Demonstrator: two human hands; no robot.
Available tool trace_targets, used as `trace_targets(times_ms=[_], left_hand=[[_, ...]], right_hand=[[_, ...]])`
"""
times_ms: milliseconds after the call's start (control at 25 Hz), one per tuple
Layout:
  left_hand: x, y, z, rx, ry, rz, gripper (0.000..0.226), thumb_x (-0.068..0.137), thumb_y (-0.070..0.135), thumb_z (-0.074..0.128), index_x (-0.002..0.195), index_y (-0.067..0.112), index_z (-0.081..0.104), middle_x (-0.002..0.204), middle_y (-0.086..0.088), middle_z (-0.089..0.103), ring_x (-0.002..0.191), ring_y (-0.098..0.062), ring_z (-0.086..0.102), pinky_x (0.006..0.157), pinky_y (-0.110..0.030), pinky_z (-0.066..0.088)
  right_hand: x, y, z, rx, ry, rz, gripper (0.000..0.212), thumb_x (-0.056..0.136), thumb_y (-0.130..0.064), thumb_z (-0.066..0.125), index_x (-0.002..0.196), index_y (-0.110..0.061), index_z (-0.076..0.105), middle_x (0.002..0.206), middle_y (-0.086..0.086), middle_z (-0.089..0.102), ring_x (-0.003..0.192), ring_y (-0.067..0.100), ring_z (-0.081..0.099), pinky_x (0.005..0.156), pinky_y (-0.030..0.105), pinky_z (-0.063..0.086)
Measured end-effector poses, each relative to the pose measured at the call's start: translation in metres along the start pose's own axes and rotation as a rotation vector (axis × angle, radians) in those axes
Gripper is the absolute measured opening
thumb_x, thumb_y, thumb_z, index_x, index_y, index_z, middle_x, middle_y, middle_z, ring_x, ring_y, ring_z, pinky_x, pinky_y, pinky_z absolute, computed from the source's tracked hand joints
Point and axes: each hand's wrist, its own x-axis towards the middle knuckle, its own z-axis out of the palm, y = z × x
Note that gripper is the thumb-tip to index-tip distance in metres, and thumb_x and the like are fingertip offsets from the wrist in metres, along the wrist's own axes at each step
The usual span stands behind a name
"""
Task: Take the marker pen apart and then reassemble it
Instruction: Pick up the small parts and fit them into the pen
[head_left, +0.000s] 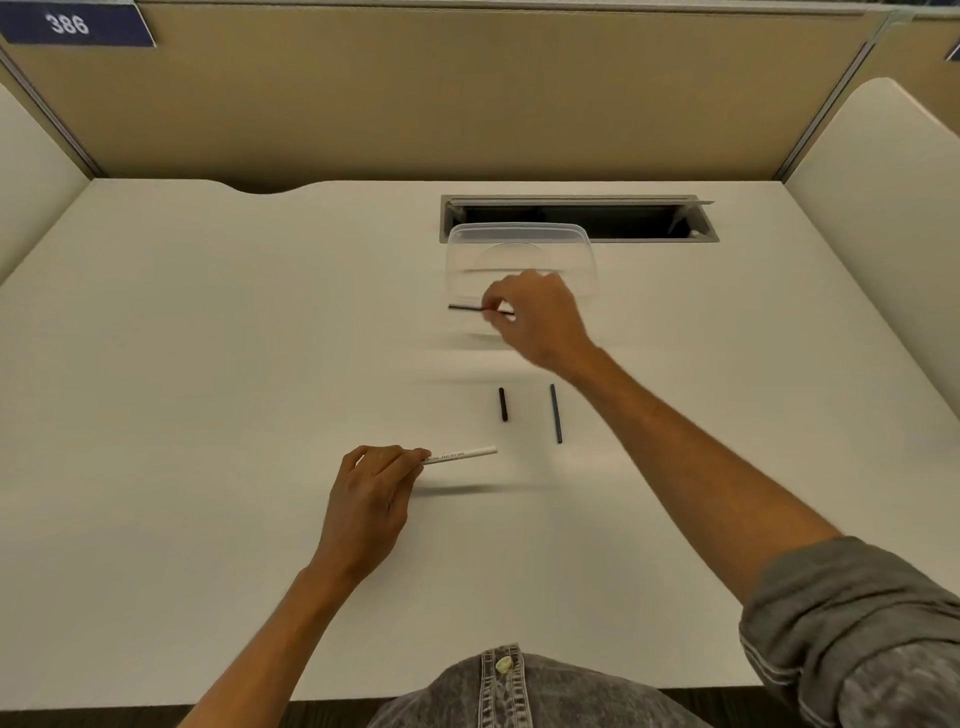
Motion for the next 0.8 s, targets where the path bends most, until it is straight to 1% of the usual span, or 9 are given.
trace_targets(times_ms=[80,120,200,240,320,440,520,680,800], left_hand=[[0.005,0.0,0.001,-0.002,0.018,-0.003,0.022,0.09,0.016,0.056,0.106,0.011,0.07,0.094,0.001,0.072,0.084,-0.017,0.061,0.085,-0.027,0.04],[0.007,0.0,0.001,-0.003,0.025,-0.001,0.023,0.091,0.017,0.054,0.106,0.011,0.07,0.094,0.001,0.072,0.084,-0.017,0.061,0.085,-0.026,0.04],[0.012,0.0,0.001,-0.007,0.038,0.006,0.025,0.092,0.02,0.052,0.106,0.011,0.07,0.094,0.001,0.071,0.084,-0.016,0.059,0.084,-0.027,0.04],[0.015,0.0,0.001,-0.007,0.042,0.01,0.025,0.092,0.02,0.052,0.106,0.011,0.07,0.094,0.001,0.071,0.084,-0.015,0.058,0.084,-0.027,0.04],[0.018,0.0,0.001,-0.004,0.041,0.008,0.025,0.092,0.02,0.053,0.107,0.011,0.07,0.094,0.001,0.072,0.084,-0.016,0.059,0.084,-0.027,0.04],[0.021,0.0,0.0,-0.003,0.041,0.005,0.024,0.091,0.019,0.053,0.107,0.011,0.07,0.095,0.001,0.071,0.084,-0.016,0.059,0.085,-0.026,0.04],[0.021,0.0,-0.001,-0.006,0.049,0.0,0.025,0.092,0.019,0.053,0.107,0.011,0.07,0.095,0.001,0.071,0.084,-0.015,0.058,0.084,-0.026,0.041],[0.019,0.002,-0.001,-0.01,0.041,-0.002,0.026,0.093,0.021,0.052,0.108,0.011,0.069,0.094,0.0,0.071,0.083,-0.018,0.06,0.083,-0.027,0.042],[0.022,0.004,-0.002,-0.014,0.042,-0.007,0.026,0.093,0.022,0.051,0.108,0.011,0.069,0.093,0.0,0.071,0.082,-0.019,0.062,0.082,-0.027,0.042]], right_hand=[[0.016,0.015,-0.013,-0.021,0.061,0.068,0.014,0.09,-0.029,0.062,0.095,-0.02,0.072,0.094,0.0,0.073,0.091,0.021,0.061,0.084,0.036,0.039],[0.023,0.022,-0.018,-0.013,0.074,0.096,0.015,0.09,-0.029,0.062,0.095,-0.02,0.073,0.094,-0.001,0.073,0.091,0.02,0.062,0.085,0.033,0.04],[0.037,0.032,-0.024,-0.034,0.072,0.135,0.016,0.091,-0.029,0.061,0.097,-0.02,0.074,0.096,-0.002,0.074,0.093,0.018,0.063,0.082,0.029,0.037],[0.042,0.035,-0.026,-0.049,0.061,0.146,0.017,0.091,-0.029,0.06,0.099,-0.021,0.073,0.098,-0.003,0.073,0.095,0.018,0.062,0.083,0.03,0.035],[0.05,0.039,-0.029,-0.029,0.049,0.165,0.019,0.092,-0.029,0.059,0.104,-0.021,0.07,0.103,-0.003,0.071,0.101,0.02,0.06,0.089,0.035,0.036],[0.052,0.042,-0.033,0.037,0.103,0.191,0.018,0.092,-0.028,0.055,0.101,-0.021,0.069,0.101,-0.004,0.072,0.097,0.02,0.063,0.091,0.039,0.043],[0.045,0.043,-0.032,0.118,0.13,0.215,0.018,0.092,-0.03,0.056,0.098,-0.019,0.069,0.098,-0.003,0.072,0.091,0.017,0.063,0.087,0.04,0.047],[0.015,0.043,-0.025,0.284,0.188,0.303,0.02,0.09,-0.033,0.06,0.097,-0.018,0.071,0.095,-0.001,0.073,0.083,0.011,0.062,0.075,0.028,0.052],[-0.018,0.043,-0.015,0.346,0.173,0.357,0.016,0.088,-0.033,0.062,0.093,-0.02,0.072,0.09,-0.004,0.073,0.079,0.01,0.063,0.072,0.027,0.053]])
